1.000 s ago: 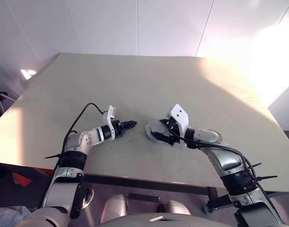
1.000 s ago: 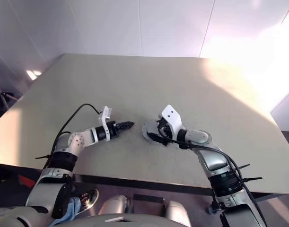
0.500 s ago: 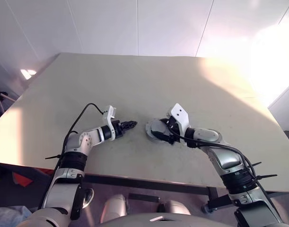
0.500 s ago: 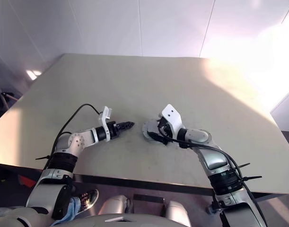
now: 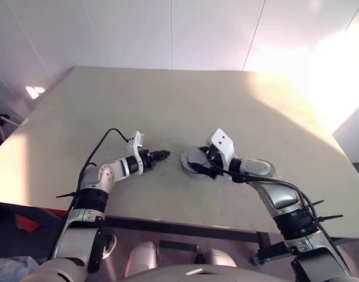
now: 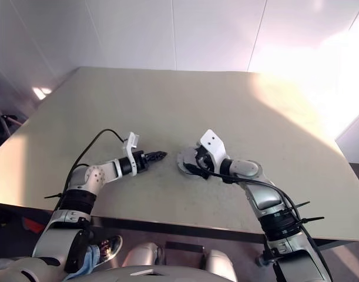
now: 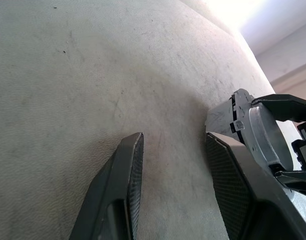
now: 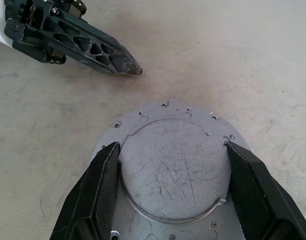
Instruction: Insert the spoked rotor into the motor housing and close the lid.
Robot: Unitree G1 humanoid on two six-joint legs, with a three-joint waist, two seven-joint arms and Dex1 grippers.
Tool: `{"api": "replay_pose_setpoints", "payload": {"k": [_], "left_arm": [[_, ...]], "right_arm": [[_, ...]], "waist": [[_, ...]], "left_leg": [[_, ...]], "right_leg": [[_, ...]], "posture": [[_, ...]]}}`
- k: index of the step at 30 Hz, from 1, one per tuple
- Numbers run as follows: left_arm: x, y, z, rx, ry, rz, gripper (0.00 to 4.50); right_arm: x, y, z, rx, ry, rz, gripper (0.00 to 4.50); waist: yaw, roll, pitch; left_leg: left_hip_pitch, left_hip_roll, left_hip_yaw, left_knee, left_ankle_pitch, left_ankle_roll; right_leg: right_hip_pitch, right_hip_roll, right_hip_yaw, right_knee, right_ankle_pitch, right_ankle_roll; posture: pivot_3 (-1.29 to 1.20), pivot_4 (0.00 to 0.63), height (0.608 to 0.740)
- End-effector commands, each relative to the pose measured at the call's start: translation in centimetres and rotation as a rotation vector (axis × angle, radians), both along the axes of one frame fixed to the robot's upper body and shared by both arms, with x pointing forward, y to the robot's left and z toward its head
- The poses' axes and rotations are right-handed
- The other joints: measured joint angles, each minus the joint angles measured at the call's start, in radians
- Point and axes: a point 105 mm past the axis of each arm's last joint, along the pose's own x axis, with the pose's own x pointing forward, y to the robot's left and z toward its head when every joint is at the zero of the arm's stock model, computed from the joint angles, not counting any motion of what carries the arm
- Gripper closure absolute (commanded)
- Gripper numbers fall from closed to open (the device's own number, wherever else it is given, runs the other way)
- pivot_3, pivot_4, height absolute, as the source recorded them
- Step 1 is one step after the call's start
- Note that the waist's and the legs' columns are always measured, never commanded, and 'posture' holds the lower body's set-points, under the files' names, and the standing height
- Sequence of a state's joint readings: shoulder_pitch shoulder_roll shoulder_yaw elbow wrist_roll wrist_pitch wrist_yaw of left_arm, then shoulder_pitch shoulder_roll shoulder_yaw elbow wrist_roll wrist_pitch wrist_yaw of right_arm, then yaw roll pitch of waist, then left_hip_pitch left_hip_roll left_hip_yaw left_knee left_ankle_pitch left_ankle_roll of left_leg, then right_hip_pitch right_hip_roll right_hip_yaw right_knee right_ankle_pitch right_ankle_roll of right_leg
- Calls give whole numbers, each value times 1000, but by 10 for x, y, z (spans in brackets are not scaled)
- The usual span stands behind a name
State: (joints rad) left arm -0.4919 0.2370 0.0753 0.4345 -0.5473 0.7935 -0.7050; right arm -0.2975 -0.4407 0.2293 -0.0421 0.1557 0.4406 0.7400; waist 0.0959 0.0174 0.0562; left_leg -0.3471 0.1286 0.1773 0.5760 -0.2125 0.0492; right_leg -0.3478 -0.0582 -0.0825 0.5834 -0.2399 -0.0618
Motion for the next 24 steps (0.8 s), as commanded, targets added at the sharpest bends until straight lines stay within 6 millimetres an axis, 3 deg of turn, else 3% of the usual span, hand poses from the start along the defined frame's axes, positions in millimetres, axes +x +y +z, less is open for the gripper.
{"api": "replay_pose_setpoints", "payload": {"k": [1, 8, 14, 17, 21, 24], "left_arm": [[-4, 11, -17, 60, 57, 28, 2398], [-5, 9, -16, 55, 58, 25, 2398], [-6, 5, -15, 42, 57, 17, 2398], [-4, -3, -3, -36, 62, 17, 2398], [2, -29, 15, -174, 89, -9, 2398], [8, -44, 28, -238, 89, -32, 3007]], "right_arm": [[-2, -12, -12, -68, 38, -12, 1328], [-15, -29, -40, -158, 153, -10, 1328], [-17, -30, -41, -138, 187, -19, 1328], [-17, -32, -42, -140, 190, -21, 1328], [-15, -32, -41, -146, 182, -29, 1328], [-14, -32, -40, -148, 177, -32, 1328]], "waist": [[0, 0, 0], [3, -2, -3], [4, -4, -5], [5, -4, -5], [12, -4, -5], [14, -5, -3]], "left_leg": [[0, 0, 0, 0, 0, 0], [0, 0, 0, 0, -1, 2], [1, 0, 0, 0, -2, 3], [1, 0, 0, 0, -3, 4], [3, -1, 0, 0, -4, 5], [3, -1, 0, 2, -4, 6]], "right_leg": [[0, 0, 0, 0, 0, 0], [1, 0, 0, -1, 3, -5], [4, 0, 0, -3, 3, -5], [5, 0, 0, -4, 3, -5], [9, -1, 0, -6, 3, -5], [11, -1, 0, -7, 3, -5]], "posture": [[0, 0, 740], [0, 0, 740], [0, 0, 740], [0, 0, 740], [0, 0, 740], [0, 0, 740]]}}
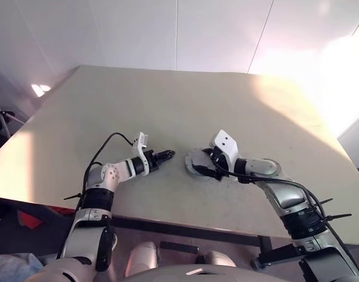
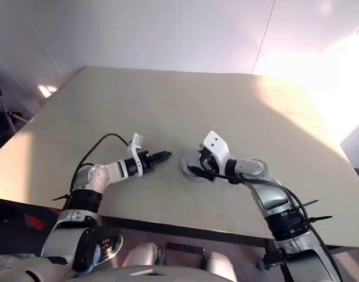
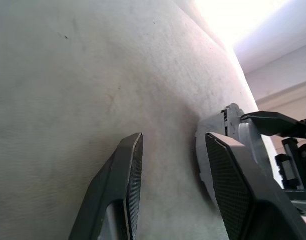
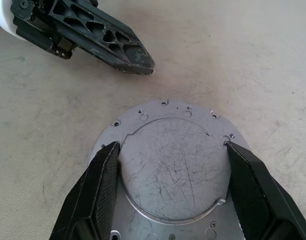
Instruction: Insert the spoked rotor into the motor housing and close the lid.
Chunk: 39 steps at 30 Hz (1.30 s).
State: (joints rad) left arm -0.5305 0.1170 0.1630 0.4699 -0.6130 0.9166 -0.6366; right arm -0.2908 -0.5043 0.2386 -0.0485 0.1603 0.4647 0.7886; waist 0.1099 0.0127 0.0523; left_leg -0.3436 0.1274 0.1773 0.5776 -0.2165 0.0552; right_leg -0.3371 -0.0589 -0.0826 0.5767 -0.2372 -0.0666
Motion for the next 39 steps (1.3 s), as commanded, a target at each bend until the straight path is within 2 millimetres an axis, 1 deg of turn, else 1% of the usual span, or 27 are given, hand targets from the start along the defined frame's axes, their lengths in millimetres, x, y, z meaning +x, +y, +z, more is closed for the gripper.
{"api": "replay_pose_setpoints", "payload": {"k": [1, 4, 8, 10, 13, 16, 18, 20, 24, 26, 28, 30, 35, 38, 39], "left_arm": [[11, -18, 29, -87, -46, -40, 3333], [13, -34, 36, -100, -44, -89, 4440], [14, -50, 43, -110, -41, -152, 4440], [11, -56, 41, -88, -28, -191, 4440], [1, -63, 34, -55, -7, -258, 4440], [-3, -63, 23, -6, 25, -270, 4440], [-2, -58, 11, 50, 51, -249, 4440], [0, -51, 0, 102, 78, -215, 4440], [0, -47, -5, 108, 95, -194, 4440], [-1, -46, -6, 111, 98, -194, 4440], [-1, -46, -7, 113, 98, -193, 4500], [-1, -46, -7, 112, 98, -191, 4500], [-1, -47, -6, 105, 95, -193, 4500], [-2, -48, -6, 105, 94, -195, 4500], [-2, -48, -6, 105, 93, -195, 4500]], "right_arm": [[-8, -20, -34, -96, 128, -63, 1328], [-6, -21, -34, -102, 119, -71, 1328], [-5, -23, -32, -104, 111, -81, 1328], [-4, -24, -32, -104, 106, -87, 1328], [-4, -24, -31, -105, 98, -94, 1328], [-3, -24, -30, -104, 94, -98, 1328], [-2, -25, -29, -102, 88, -105, 1328], [6, -30, -25, -97, 71, -143, 1328], [14, -34, -18, -91, 53, -170, 1328], [13, -32, -15, -67, 75, -156, 1328], [9, -28, -11, -63, 74, -119, 611], [11, -25, -2, -52, 34, -114, 19], [9, -17, 30, 26, -35, -73, 19], [6, -16, 48, 77, -46, -60, 19], [5, -17, 53, 92, -46, -55, 19]], "waist": [[0, -1, 1], [0, -1, 1], [-1, -1, 1], [-1, -1, 1], [0, -1, 1], [0, -1, 1], [1, -1, 1], [1, -1, 1], [1, -1, 1], [1, -1, 1], [1, -1, 1], [0, -1, 2], [0, -2, 2], [2, -1, 2], [4, 0, 2]], "left_leg": [[0, 0, 0, 0, 0, 0], [0, 0, 0, 0, 0, 0], [0, 0, 0, 0, 0, 0], [0, 0, 0, 0, 0, 0], [0, 0, 0, 0, 0, 0], [1, 0, 0, 0, 0, 0], [1, 0, 0, 0, 0, 0], [3, 0, 0, 0, 0, 0], [9, 0, 0, 0, 0, 0], [10, 0, 0, 0, 0, -1], [10, 0, 0, -1, 0, -1], [10, 0, 0, -1, 0, -1], [6, 0, 0, -1, 0, -1], [-1, 0, 0, -2, 0, 0], [-2, 0, 0, -2, 0, 1]], "right_leg": [[0, 0, 0, 0, 0, 0], [0, 0, 0, 0, 0, 1], [0, 0, 0, 0, -1, 1], [0, 0, 0, 0, -3, 6], [0, 0, 0, 0, -3, 6], [1, 0, 0, 0, -3, 6], [1, 0, 0, 0, -3, 6], [2, 0, 0, 0, -4, 7], [8, 0, 0, -2, -4, 7], [8, 0, 0, -2, -4, 8], [8, 0, 0, -4, -5, 8], [7, 0, 0, -5, -5, 9], [7, 0, 0, -6, -6, 10], [1, 0, 0, -4, -5, 9], [0, 0, 0, -4, -2, 5]], "posture": [[0, 0, 740], [0, 0, 740], [0, 0, 740], [0, 0, 740], [0, 0, 740], [0, 0, 740], [0, 0, 740], [0, 0, 740], [0, 0, 740], [0, 0, 740], [0, 0, 740], [0, 0, 740], [0, 0, 740], [0, 0, 740], [0, 0, 740]]}}
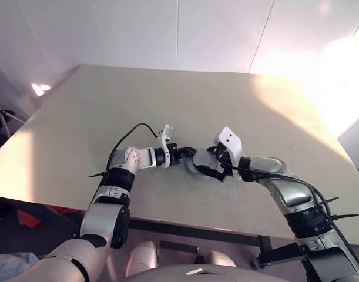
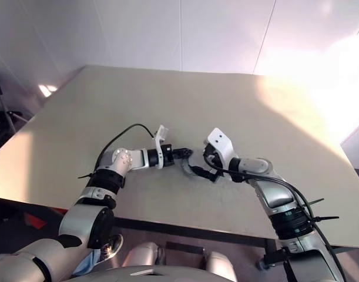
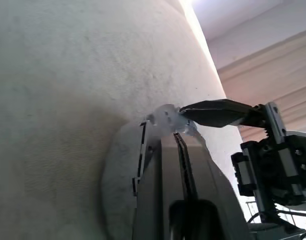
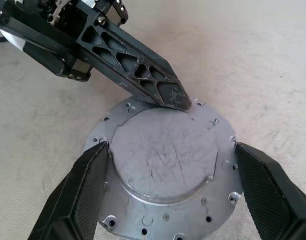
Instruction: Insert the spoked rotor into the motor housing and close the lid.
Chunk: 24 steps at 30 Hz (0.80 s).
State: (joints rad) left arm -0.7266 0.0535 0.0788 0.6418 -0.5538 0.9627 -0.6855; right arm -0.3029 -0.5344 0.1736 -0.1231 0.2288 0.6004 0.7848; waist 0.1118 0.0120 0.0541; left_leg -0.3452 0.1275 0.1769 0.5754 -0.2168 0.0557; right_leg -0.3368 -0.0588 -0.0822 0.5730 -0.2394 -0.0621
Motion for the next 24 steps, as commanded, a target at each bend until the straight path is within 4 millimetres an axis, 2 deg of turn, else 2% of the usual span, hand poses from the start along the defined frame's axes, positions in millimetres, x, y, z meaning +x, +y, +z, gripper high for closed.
{"api": "replay_pose_setpoints", "payload": {"k": [1, 6, 10, 15, 24], "left_arm": [[-7, 5, -23, 88, 62, 1, 4500], [-5, 8, -25, 91, 64, 12, 4500], [-4, 9, -25, 88, 60, 16, 4500], [-4, 4, -7, -1, 0, -6, 4500], [-10, 0, 5, -74, -38, -34, 4500]], "right_arm": [[0, -7, 41, 60, -84, 11, 19], [-15, -7, 56, 50, -102, 81, 19], [-16, -7, 59, 56, -101, 75, 19], [-14, -13, 59, 81, -62, 35, 19], [-18, -25, 63, 130, -11, -12, 19]], "waist": [[5, 1, 0], [15, 1, 0], [15, 1, 0], [15, 1, 0], [15, 1, 0]], "left_leg": [[-2, 0, 0, 0, 0, 1], [-8, 0, 0, 0, -1, 7], [-8, 0, 0, 0, -2, 6], [-7, 0, 0, 1, -3, 3], [-12, 0, 0, 1, -2, 5]], "right_leg": [[-2, 0, 0, 0, 1, -2], [-6, 0, 0, 0, -1, -1], [-6, 0, 1, 0, -1, -1], [-6, 0, 1, 0, -1, -1], [-10, 0, 1, 0, -1, -1]], "posture": [[0, 0, 740], [0, 0, 740], [0, 0, 740], [0, 0, 740], [0, 0, 740]]}}
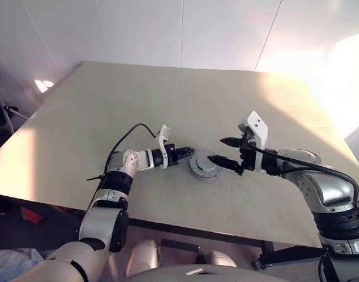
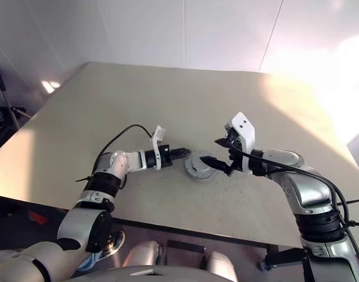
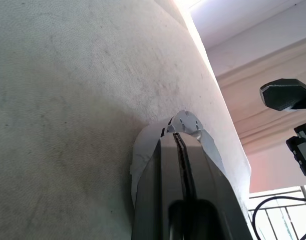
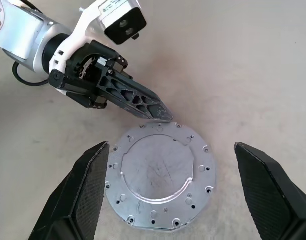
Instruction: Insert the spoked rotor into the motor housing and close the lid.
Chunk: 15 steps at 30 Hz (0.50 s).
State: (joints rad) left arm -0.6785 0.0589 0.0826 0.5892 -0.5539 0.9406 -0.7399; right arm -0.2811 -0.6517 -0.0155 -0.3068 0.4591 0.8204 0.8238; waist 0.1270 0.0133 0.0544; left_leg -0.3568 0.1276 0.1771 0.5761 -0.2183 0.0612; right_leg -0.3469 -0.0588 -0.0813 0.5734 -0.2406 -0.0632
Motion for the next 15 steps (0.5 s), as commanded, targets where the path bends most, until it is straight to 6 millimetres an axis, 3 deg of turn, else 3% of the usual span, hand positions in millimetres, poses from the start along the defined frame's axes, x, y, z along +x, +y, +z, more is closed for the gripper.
{"api": "replay_pose_setpoints", "payload": {"k": [1, 10, 15], "left_arm": [[-5, -4, 4, -25, -1, -32, 4500], [-6, -1, 2, -19, -9, -32, 4500], [1, 8, 15, -94, -24, 17, 4500]], "right_arm": [[-3, 0, 16, 16, -46, 2, 19], [-6, -5, 19, 58, -8, -23, 19], [-7, -5, 16, 56, -2, -30, 19]], "waist": [[0, 0, 0], [3, 0, 0], [3, 0, 0]], "left_leg": [[-2, 0, 0, 1, 0, 0], [-10, 0, 0, 6, 0, 1], [-10, 0, 0, 7, 0, 1]], "right_leg": [[-2, 0, 0, 1, 0, 0], [-10, -1, 0, 8, 0, 0], [-10, -1, 0, 10, 0, 0]], "posture": [[0, 0, 740], [0, 0, 740], [0, 0, 740]]}}
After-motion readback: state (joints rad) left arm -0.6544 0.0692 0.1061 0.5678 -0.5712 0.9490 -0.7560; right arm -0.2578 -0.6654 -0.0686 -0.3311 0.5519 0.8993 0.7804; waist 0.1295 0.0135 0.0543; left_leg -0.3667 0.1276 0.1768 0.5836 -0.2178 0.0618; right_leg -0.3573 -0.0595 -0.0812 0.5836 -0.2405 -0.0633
